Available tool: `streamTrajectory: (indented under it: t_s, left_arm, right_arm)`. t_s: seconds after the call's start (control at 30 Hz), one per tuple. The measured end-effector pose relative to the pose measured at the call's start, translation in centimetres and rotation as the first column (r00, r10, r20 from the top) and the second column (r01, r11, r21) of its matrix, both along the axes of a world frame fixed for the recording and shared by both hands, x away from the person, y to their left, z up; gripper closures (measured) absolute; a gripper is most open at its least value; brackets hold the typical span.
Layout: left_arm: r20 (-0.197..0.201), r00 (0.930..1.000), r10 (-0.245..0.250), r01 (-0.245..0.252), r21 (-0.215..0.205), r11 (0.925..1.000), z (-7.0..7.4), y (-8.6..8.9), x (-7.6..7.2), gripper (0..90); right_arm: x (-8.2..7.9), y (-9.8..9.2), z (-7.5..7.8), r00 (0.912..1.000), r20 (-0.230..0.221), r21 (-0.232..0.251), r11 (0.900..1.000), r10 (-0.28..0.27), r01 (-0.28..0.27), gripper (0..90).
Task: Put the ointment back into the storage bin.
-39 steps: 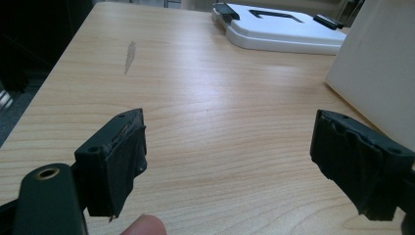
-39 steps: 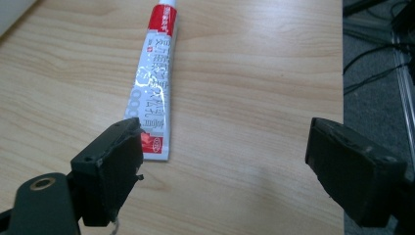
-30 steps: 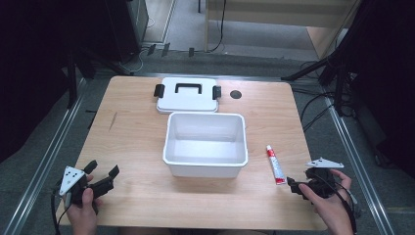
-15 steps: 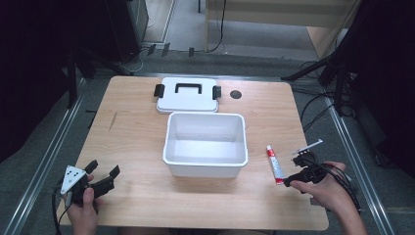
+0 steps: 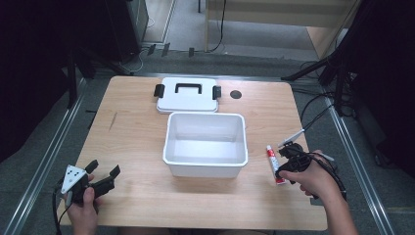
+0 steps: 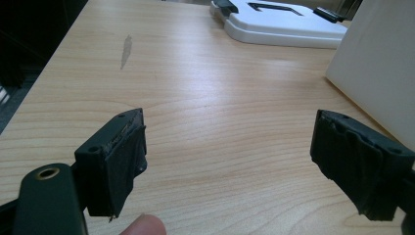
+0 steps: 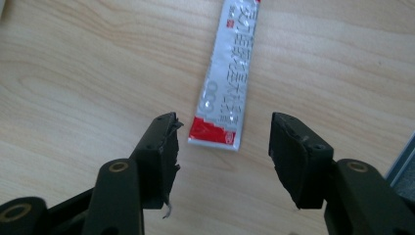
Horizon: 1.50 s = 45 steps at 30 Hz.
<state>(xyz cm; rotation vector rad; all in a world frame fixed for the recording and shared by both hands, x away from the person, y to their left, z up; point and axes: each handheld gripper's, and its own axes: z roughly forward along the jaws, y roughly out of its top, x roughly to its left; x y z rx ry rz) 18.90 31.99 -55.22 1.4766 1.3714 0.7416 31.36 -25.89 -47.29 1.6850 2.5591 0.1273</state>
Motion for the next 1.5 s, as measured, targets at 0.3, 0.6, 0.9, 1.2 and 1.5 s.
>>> streamTrajectory:
  t_s: [0.3, 0.6, 0.9, 1.2, 1.5]
  left_arm:
    - [-0.003, 1.0, -0.006, 0.006, 0.0, 1.0, 0.0, 0.0, 0.1, 14.4]
    - [-0.009, 0.9999, -0.007, 0.007, 0.003, 1.0, 0.0, 0.0, 0.1, 14.3]
    - [-0.013, 0.9998, -0.013, 0.013, 0.006, 0.9999, 0.0, 0.0, 0.1, 14.4]
    - [-0.009, 0.9999, -0.011, 0.011, 0.007, 0.9999, 0.0, 0.0, 0.2, 14.3]
    - [-0.009, 0.9999, -0.011, 0.011, 0.008, 0.9999, 0.0, 0.0, 0.2, 14.4]
  right_arm:
    - [2.5, 0.6, -1.0, 0.9994, -0.024, -0.013, 1.0, -0.026, 0.026, 54.5]
    - [4.1, 1.2, -2.0, 0.999, -0.026, -0.038, 0.999, -0.038, 0.037, 56.4]
    - [5.0, 1.5, -2.5, 0.9981, -0.041, -0.032, 0.998, -0.047, 0.045, 62.3]
    - [5.2, 1.9, -3.0, 0.9974, -0.058, -0.038, 0.998, -0.043, 0.04, 67.5]
    - [5.3, 2.1, -2.6, 0.9967, -0.061, -0.009, 0.999, -0.053, 0.053, 70.7]
